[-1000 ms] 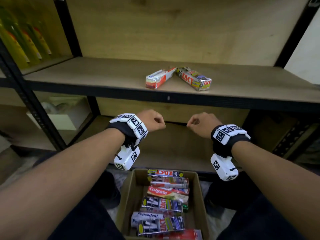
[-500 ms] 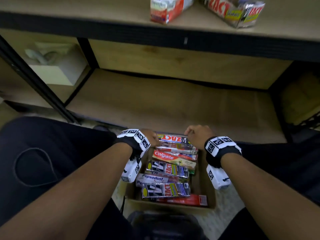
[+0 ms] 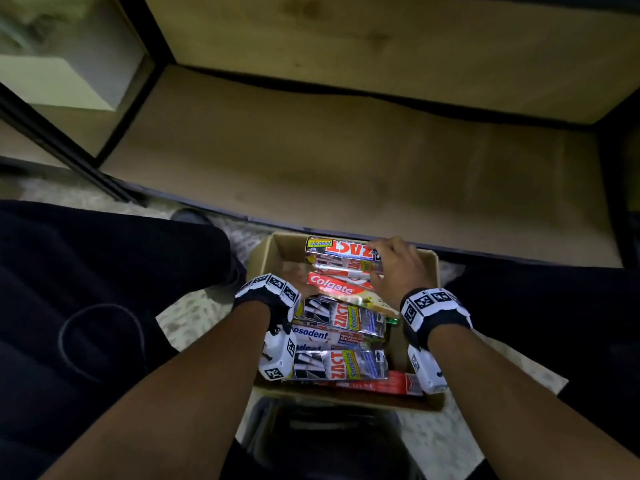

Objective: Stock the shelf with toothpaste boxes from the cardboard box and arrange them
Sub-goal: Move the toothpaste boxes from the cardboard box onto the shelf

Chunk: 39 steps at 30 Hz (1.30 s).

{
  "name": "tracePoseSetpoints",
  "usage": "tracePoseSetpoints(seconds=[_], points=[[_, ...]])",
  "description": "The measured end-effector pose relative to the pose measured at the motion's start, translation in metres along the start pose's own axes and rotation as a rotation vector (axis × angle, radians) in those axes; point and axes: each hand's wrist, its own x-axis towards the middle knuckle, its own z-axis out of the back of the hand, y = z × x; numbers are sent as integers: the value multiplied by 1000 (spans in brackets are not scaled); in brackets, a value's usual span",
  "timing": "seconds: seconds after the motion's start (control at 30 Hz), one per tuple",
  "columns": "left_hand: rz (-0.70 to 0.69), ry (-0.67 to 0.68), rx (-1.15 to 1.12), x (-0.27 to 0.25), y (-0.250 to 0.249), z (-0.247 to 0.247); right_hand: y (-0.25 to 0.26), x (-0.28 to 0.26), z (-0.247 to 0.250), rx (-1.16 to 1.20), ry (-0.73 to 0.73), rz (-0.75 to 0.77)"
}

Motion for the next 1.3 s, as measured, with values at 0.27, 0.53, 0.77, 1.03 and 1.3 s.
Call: tracePoseSetpoints(seconds=[0.27,0.53,0.77,1.03,1.3], points=[[84,22,-204,19,4,-15,-2,9,-10,9,-108,-61],[54,4,-408,19,6,-25,-3,11,-14,100,-143,-75],[24,-116,-582,12,11,-25,-2,4,-11,134,-84,-150],[-178,-252,-725,-29,-3,-18,-8,-22,-8,239,-22,-327],[-341,-332,-908,-63,-16,-2,-17,-43,5,516,42,-471]])
